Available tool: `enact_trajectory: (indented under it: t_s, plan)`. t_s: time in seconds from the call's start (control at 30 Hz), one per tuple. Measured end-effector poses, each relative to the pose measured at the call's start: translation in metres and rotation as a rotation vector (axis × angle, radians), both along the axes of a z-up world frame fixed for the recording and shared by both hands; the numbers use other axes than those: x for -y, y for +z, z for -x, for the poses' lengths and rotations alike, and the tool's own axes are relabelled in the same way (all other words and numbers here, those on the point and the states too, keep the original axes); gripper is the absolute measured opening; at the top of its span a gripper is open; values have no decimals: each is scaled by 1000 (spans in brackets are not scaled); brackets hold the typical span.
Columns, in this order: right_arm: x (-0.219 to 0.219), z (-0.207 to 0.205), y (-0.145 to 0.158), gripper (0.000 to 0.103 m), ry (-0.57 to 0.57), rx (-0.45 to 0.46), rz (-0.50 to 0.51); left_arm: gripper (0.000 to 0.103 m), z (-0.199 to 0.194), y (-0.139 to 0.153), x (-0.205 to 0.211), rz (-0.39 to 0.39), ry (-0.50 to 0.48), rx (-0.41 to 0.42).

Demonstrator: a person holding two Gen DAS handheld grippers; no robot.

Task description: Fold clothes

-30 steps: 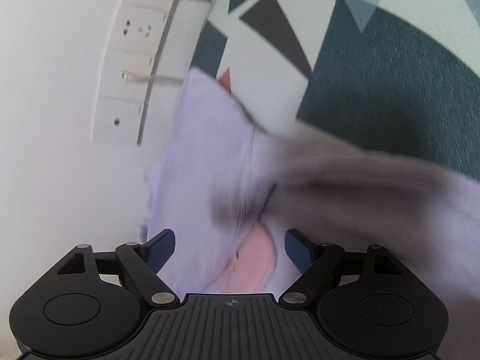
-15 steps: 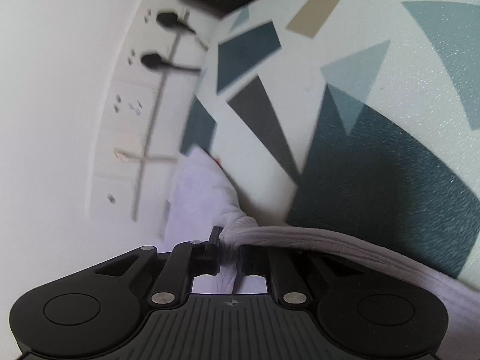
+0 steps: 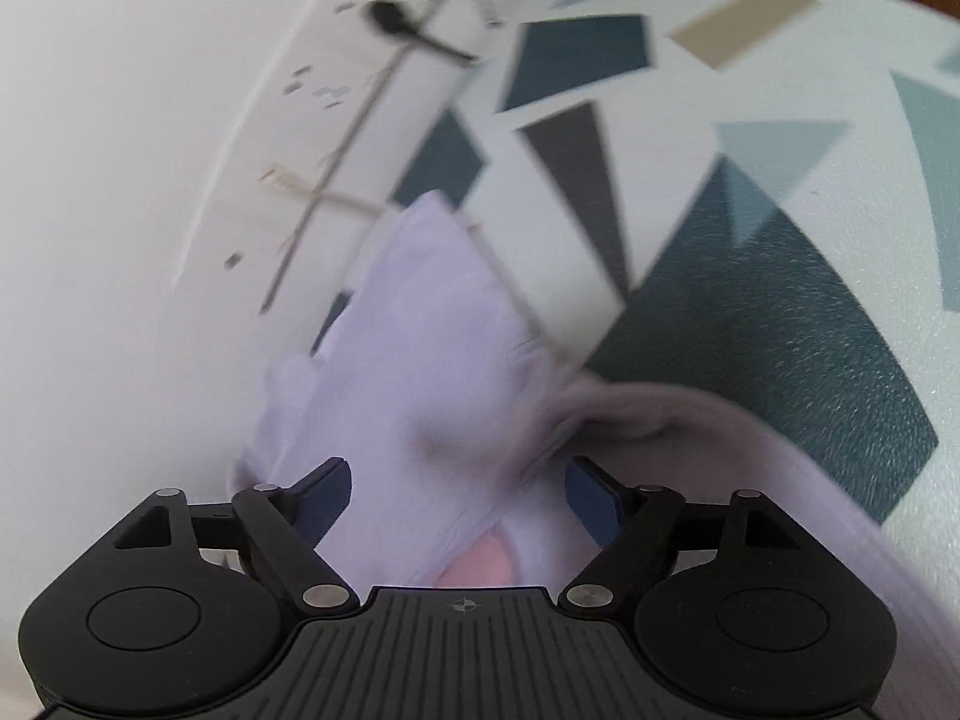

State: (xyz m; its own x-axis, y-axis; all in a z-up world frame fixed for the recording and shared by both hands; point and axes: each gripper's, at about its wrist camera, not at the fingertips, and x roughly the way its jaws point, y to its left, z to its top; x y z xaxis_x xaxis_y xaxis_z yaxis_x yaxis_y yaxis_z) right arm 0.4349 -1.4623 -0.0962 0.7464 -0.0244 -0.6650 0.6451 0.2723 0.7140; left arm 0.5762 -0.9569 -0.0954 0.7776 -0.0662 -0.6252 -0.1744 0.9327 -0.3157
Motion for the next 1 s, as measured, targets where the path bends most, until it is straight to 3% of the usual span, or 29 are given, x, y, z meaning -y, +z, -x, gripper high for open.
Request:
enact_trajectory:
  t_s: [0.07, 0.17, 0.27, 0.37, 0.47, 0.53, 0.57, 0.6, 0.7, 0.77, 0.83, 0.9, 1.0]
  plan:
    - [-14, -7, 16, 84, 44, -10, 88, 92, -3, 1, -19, -34, 78, 9]
    - [-40, -20, 40, 100, 72, -31, 284, 92, -20, -7, -54, 7, 206, -43]
    - [-60, -32, 55, 102, 99, -26, 449, 92, -36, -17, -89, 72, 341, -77]
    - [-76, -45, 59, 102, 176, -36, 524, 92, -52, -20, -110, 89, 390, -47]
    - [-85, -55, 55, 102, 194, -70, 478, 92, -75, -19, -119, 104, 383, -28]
    - [-89, -55, 46, 102, 170, -80, 409, 72, -88, -18, -121, 120, 374, -33]
    - [-90, -51, 43, 102, 143, -66, 366, 27, -91, -17, -120, 120, 357, -33]
    - [-86, -50, 38, 102, 112, -62, 297, 9, -95, -15, -119, 120, 339, -33]
    - [-76, -43, 28, 102, 39, -55, 165, 8, -94, 3, -102, 19, 338, -20]
    - [-71, -37, 26, 102, 17, -61, 182, 8, -86, 21, -81, -23, 272, 53]
    - [-65, -32, 24, 102, -6, -68, 197, 8, -73, 40, -42, -86, 124, 141]
    - [-56, -24, 21, 102, -47, -68, 178, 9, -52, 54, 12, -157, -108, 216]
    - [-45, -8, 18, 102, -109, -82, 190, 11, -8, 44, 101, -272, -548, 262]
